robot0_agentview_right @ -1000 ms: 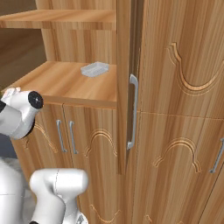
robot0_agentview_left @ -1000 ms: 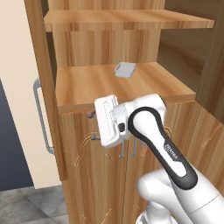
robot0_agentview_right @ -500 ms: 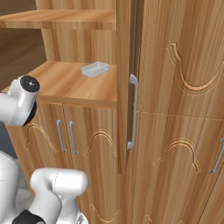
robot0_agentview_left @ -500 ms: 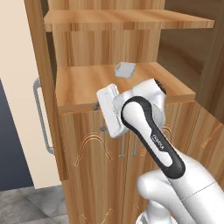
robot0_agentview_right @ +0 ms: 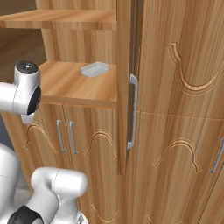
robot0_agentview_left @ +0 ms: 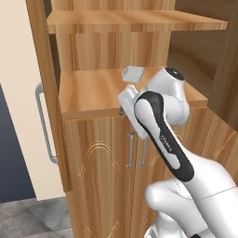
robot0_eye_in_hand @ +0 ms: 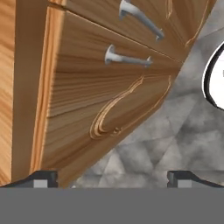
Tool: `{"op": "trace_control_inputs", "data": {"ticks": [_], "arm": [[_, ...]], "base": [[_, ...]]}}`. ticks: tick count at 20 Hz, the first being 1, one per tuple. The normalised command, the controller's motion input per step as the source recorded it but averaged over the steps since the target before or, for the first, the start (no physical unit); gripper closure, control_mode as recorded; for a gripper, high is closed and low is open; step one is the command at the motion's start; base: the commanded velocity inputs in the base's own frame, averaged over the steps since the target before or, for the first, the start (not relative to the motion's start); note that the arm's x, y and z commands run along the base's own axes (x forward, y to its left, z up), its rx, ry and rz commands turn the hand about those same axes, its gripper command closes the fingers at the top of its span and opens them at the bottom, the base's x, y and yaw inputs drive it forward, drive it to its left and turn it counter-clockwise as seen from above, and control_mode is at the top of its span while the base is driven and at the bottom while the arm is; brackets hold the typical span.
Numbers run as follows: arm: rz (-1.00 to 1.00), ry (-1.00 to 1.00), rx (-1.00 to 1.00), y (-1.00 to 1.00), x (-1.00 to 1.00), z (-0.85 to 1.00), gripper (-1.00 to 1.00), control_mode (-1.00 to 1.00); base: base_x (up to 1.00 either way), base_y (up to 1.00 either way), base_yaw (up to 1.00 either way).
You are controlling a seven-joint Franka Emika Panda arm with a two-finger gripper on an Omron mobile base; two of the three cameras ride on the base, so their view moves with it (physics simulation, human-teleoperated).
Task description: Retrieve the tupperware from the cabinet, then place the raw meat into the tupperware to avoid contamination.
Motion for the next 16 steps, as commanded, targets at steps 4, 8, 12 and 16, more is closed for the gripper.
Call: {"op": "trace_control_inputs", "data": {"ticks": [4, 8, 12, 16], "arm": [[-0.28, 0.11, -0.28, -0.41, 0.26, 0.13, -1.00, -1.00], [-0.38, 0.01, -0.21, -0.21, 0.11, -0.03, -1.00, -1.00], [-0.41, -0.05, -0.09, -0.22, 0.04, -0.43, -1.00, -1.00], [-0.42, 0.00, -0.17, -0.11, 0.08, -0.06, -1.00, -1.00]], "base": [[0.00, 0.00, 0.00], [0.00, 0.00, 0.00], [0.00, 0.00, 0.00], [0.00, 0.00, 0.00]]}}
